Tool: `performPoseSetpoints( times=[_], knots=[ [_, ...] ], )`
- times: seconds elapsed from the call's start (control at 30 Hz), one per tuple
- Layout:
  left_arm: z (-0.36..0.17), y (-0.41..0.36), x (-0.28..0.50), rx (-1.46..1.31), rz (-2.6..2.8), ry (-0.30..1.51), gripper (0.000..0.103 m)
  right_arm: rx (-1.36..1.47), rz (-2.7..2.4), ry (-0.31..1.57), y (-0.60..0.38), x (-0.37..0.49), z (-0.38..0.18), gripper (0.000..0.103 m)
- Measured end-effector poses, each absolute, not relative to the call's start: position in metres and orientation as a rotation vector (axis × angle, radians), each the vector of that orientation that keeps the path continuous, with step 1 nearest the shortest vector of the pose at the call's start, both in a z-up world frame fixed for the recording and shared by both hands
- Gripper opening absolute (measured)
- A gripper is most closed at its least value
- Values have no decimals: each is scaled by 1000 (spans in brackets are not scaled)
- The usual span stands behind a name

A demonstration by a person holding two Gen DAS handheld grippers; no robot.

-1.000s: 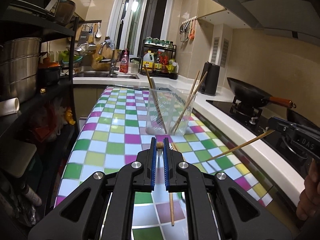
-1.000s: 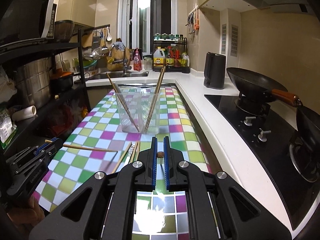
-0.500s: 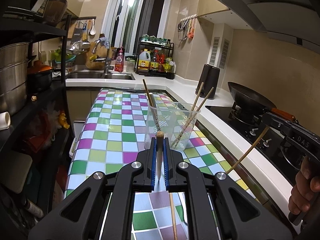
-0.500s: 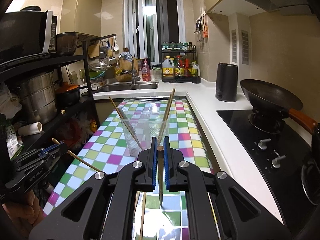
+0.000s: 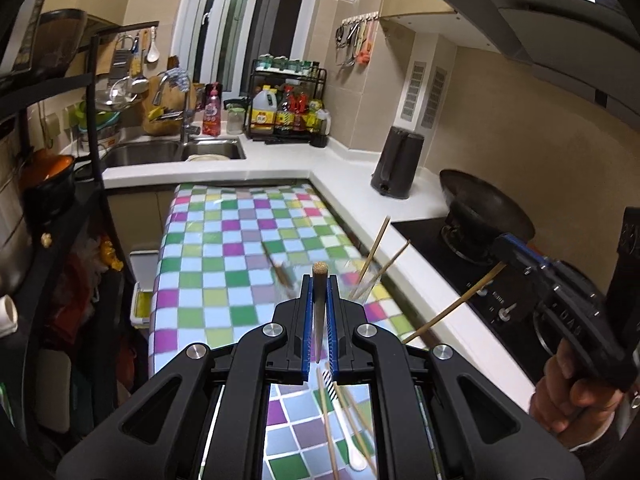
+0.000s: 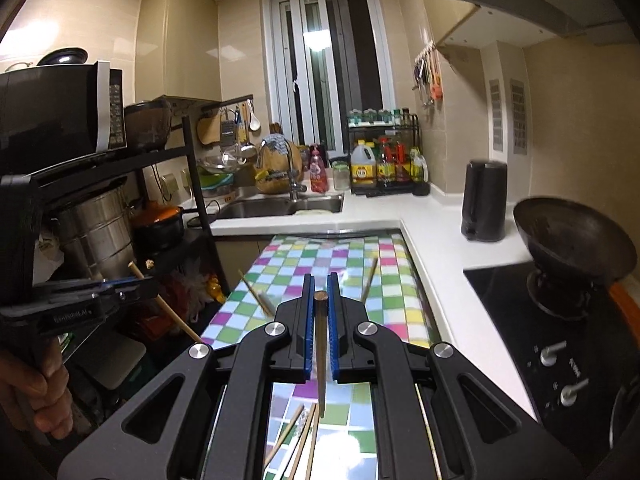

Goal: Organize utensils
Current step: 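Lift both held chopsticks and carry them over the clear container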

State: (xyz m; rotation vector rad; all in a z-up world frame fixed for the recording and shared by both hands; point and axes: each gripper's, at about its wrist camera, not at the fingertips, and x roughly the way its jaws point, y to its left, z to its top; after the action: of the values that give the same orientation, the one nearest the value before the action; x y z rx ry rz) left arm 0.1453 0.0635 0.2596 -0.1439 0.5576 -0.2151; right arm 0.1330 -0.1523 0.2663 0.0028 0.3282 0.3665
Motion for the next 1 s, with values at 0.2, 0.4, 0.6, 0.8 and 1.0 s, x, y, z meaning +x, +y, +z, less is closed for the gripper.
performPoseSetpoints(
  times=[0.2, 0.4, 0.6, 0.8, 1.0],
  knots=[
    [310, 56, 171, -127, -239, 476, 6, -6, 383, 249, -140, 156, 306, 6],
    [318, 50, 215, -102, -215, 482, 6, -18, 368, 216, -129, 192, 320, 6],
    [277, 53, 262, -133, -211, 611, 6, -17, 347, 243, -118, 230, 299, 6],
    [237, 50, 284, -115, -209, 695, 6, -25, 340, 314, -111, 256, 261, 6],
    [210, 45, 298, -108, -205, 745, 6, -32, 337, 383, -107, 271, 232, 6]
  ],
)
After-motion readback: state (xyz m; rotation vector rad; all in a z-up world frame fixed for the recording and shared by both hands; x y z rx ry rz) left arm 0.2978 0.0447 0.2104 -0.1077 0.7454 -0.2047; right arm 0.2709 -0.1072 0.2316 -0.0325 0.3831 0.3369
